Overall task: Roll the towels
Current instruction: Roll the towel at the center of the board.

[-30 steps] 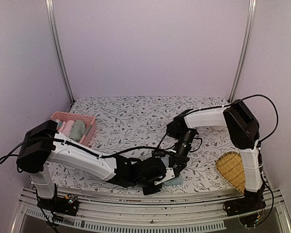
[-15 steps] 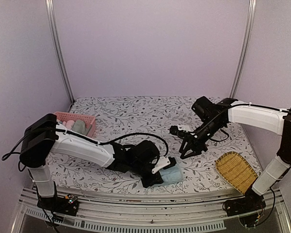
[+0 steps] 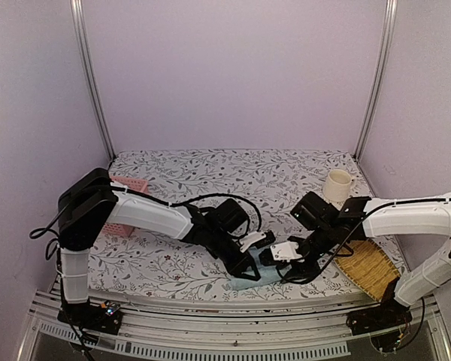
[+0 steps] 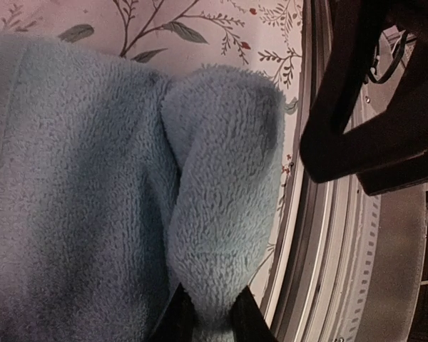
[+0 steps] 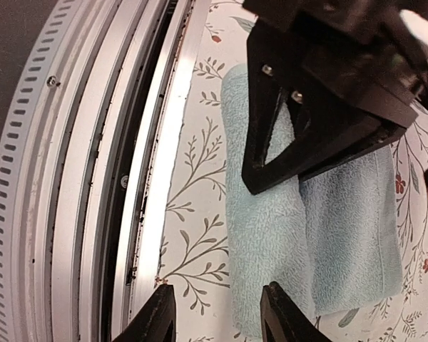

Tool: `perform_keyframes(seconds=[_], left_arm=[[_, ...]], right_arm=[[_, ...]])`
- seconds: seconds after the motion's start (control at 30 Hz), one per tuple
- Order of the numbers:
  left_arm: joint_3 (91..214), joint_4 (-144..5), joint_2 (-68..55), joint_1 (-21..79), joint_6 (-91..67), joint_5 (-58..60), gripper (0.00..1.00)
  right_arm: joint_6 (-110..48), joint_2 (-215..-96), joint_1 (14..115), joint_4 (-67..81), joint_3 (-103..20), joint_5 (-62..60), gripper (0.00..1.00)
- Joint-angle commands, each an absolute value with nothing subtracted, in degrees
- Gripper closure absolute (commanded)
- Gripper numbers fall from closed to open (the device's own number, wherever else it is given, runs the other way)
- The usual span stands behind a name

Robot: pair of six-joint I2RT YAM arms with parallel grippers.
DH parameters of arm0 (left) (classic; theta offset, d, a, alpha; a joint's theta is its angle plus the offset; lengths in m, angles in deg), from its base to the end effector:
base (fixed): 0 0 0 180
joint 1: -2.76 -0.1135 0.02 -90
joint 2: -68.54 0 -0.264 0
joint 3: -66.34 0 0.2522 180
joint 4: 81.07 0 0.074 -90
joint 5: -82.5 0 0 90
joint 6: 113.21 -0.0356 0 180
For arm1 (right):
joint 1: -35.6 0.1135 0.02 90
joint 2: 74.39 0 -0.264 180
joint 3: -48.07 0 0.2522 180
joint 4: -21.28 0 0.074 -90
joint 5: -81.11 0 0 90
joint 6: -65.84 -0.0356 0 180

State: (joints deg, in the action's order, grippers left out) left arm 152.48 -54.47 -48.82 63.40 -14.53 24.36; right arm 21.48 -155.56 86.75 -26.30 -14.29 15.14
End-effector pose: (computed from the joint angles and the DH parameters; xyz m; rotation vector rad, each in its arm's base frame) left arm 0.1859 -0.3687 0.1290 1.4242 2.3999 -1.1092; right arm 0.1523 0.2123 0.1955 -2.0914 1.6971 0.5990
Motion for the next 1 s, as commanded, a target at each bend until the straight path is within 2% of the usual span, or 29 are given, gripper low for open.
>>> perform_keyframes(seconds=[0.0, 0.33, 0.5, 0.57, 0.67, 0.7, 0.77, 0.83, 0.97], left_arm=[[151.7, -47.9, -53.1, 62.8, -12.6, 27.1, 0.88], [152.3, -47.6, -54.1, 61.8, -12.4, 26.8, 0.88], [152.3, -47.3, -53.8, 61.3, -11.5, 25.3, 0.84], [151.8, -48.1, -52.8, 61.2, -11.4, 25.5, 0.80], [149.1, -51.2, -49.0, 61.2, -11.0, 23.3, 0.62], [147.4, -52.9, -47.0, 61.2, -10.8, 22.5, 0.60], [142.4, -57.2, -41.7, 61.2, -9.9, 20.4, 0.57], [138.4, -60.9, -37.3, 61.2, -9.2, 17.6, 0.55], [130.4, -67.8, -29.0, 61.7, -8.1, 12.4, 0.52]], right_arm=[[22.0, -155.5, 89.5, -19.0, -12.9, 6.3, 0.56], [21.0, -162.0, 92.8, -16.6, -12.9, 2.4, 0.53], [21.0, -165.4, 93.1, -17.0, -13.0, 2.0, 0.62], [20.8, -166.9, 93.1, -17.7, -13.2, 1.9, 0.69], [20.6, -168.0, 92.9, -19.5, -13.5, 4.0, 0.77], [20.5, -168.3, 92.5, -20.6, -14.0, 5.9, 0.79], [20.4, -168.8, 91.2, -23.1, -15.6, 10.1, 0.80], [20.4, -170.3, 89.4, -25.9, -17.3, 13.8, 0.86], [21.4, -175.8, 84.9, -32.7, -22.6, 20.9, 0.86]])
